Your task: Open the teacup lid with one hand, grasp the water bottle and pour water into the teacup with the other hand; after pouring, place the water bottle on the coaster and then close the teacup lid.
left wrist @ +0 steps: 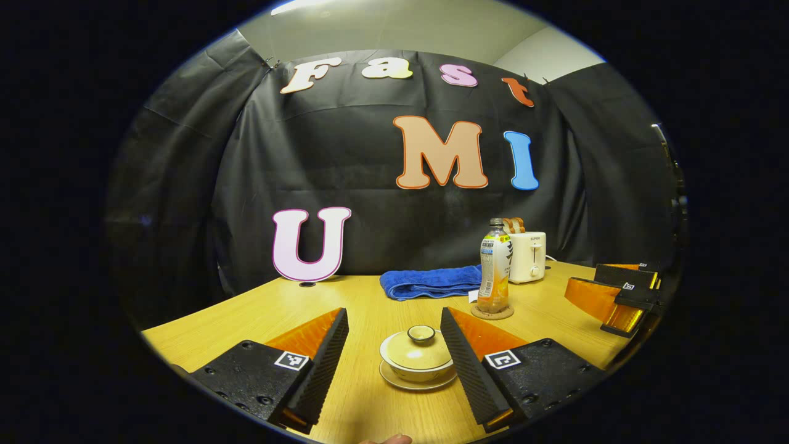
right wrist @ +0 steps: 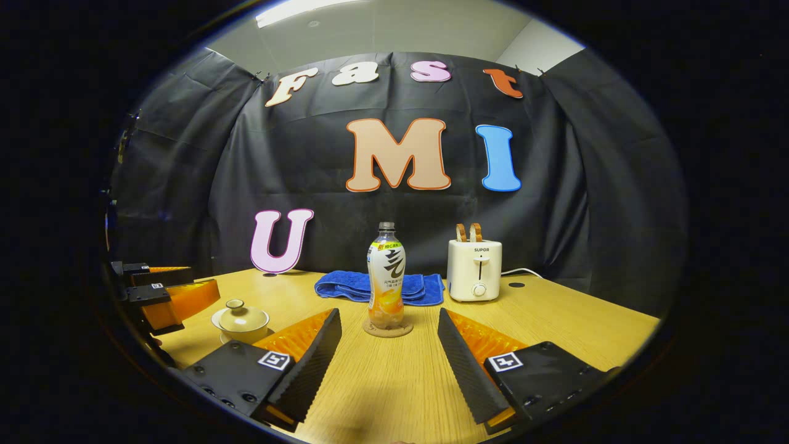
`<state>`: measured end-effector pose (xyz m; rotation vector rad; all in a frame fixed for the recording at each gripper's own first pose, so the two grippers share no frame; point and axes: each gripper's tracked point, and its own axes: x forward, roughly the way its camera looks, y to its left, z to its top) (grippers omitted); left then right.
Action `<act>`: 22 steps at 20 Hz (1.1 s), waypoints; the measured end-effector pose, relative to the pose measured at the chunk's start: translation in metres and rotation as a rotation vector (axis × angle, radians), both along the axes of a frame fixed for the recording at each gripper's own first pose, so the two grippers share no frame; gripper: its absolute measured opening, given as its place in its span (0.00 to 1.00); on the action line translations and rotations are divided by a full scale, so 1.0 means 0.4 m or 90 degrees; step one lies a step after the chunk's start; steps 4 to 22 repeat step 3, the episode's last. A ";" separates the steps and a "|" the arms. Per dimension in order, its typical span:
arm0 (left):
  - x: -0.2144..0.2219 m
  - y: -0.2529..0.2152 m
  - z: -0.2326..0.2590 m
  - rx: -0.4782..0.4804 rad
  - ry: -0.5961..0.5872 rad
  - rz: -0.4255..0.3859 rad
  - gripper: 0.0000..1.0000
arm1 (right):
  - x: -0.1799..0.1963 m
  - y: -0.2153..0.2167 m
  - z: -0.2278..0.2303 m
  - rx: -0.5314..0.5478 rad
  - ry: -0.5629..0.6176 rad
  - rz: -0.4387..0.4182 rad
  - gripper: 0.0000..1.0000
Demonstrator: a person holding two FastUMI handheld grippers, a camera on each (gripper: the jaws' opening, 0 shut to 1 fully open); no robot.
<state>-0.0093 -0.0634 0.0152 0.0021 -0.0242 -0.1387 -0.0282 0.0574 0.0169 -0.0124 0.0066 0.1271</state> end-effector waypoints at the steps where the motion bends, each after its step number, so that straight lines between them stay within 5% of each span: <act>1: -0.004 0.000 0.003 -0.002 -0.001 0.000 0.87 | -0.003 0.000 -0.004 0.000 0.000 0.000 0.94; 22: -0.011 0.004 -0.002 -0.010 -0.003 0.004 0.87 | -0.006 -0.003 -0.015 0.001 0.005 -0.001 0.94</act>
